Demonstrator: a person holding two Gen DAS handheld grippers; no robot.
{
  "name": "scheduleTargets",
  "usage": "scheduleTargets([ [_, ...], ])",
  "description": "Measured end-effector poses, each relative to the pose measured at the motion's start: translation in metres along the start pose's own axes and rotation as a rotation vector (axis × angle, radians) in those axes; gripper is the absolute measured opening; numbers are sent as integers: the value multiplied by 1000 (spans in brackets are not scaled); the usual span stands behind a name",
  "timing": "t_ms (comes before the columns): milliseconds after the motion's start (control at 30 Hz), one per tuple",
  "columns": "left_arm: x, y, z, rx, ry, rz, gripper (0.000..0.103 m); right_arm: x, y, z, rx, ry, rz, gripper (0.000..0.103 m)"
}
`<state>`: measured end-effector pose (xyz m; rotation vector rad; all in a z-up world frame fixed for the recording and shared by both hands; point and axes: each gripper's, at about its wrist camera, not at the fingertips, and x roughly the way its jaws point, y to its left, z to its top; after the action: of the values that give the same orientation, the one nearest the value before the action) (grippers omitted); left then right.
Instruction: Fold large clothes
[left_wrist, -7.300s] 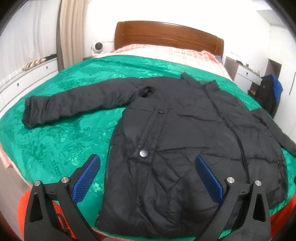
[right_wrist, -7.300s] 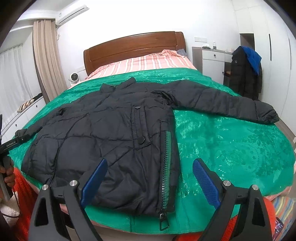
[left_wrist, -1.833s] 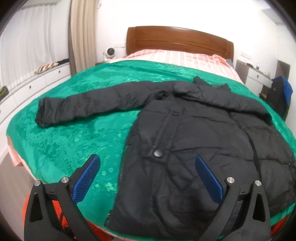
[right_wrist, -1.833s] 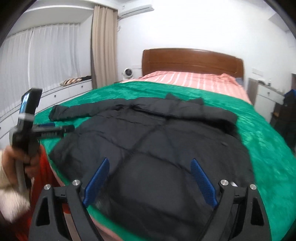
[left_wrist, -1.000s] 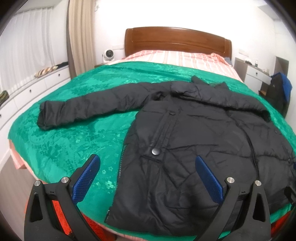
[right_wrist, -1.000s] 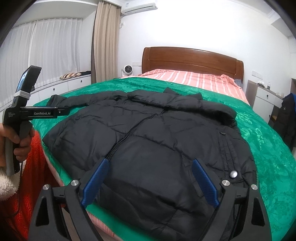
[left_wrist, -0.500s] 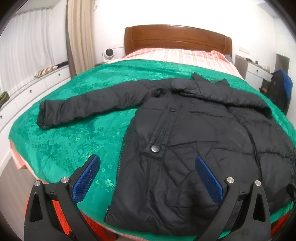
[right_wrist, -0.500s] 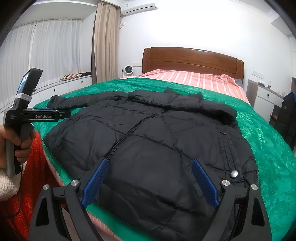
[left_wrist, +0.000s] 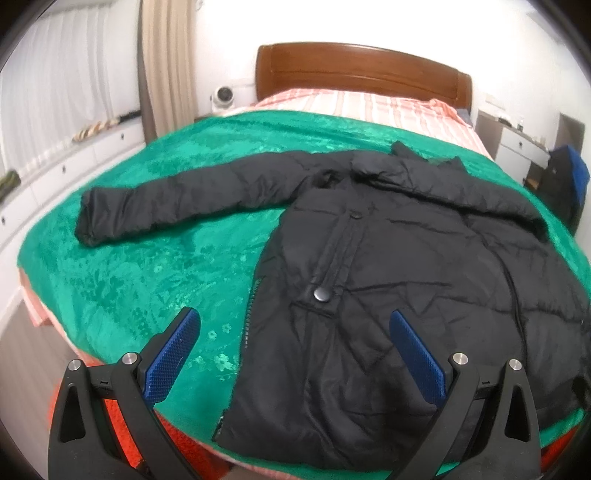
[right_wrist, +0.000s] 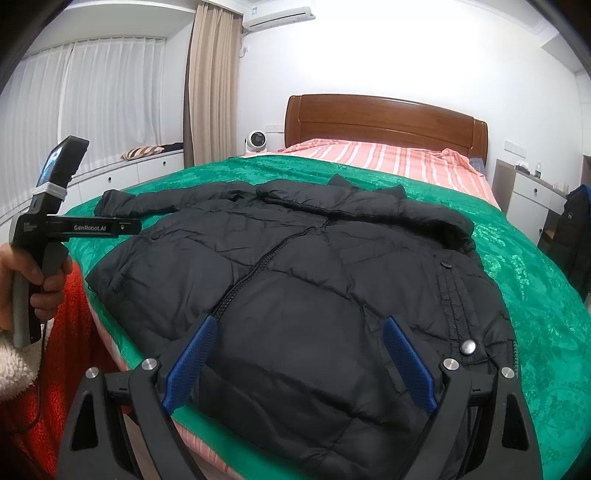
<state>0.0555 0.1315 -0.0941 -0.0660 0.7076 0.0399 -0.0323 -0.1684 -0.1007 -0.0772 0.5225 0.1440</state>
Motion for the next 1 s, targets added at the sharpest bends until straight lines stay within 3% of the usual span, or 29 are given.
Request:
scheduleTargets([
  [133, 9, 42, 22, -201, 29, -51, 102, -6, -3, 1, 3, -20, -5, 91],
  [300, 34, 120, 47, -462, 52, -114, 102, -3, -6, 1, 13, -15, -16, 91],
  [500, 108, 225, 51, -818, 103, -155, 102, 1, 4, 2, -31, 1, -30, 91],
  [600, 144, 258, 49, -941, 110, -157, 101, 1, 11, 2, -64, 6, -31, 91],
  [667, 151, 269, 55, -963, 56, -124, 98, 3, 15, 1, -82, 15, -27, 91],
  [700, 153, 272, 60, -958, 40, -96, 78, 3, 17, -1, -86, 18, -26, 91],
  [733, 159, 274, 65, -948, 49, -77, 34, 3, 18, -2, -90, 21, -24, 91],
  [767, 167, 277, 71, -939, 81, -74, 10, 4, 19, -2, -93, 25, -21, 91],
  [833, 168, 275, 86, -914, 89, -61, 6, 6, 20, -3, -89, 29, -14, 91],
  [933, 139, 236, 151, -686, 14, -11, 5, 4, 19, -1, -69, 5, 8, 91],
  [1000, 117, 201, 194, -559, -44, -22, 5, 4, 20, 1, -68, -12, 24, 91],
])
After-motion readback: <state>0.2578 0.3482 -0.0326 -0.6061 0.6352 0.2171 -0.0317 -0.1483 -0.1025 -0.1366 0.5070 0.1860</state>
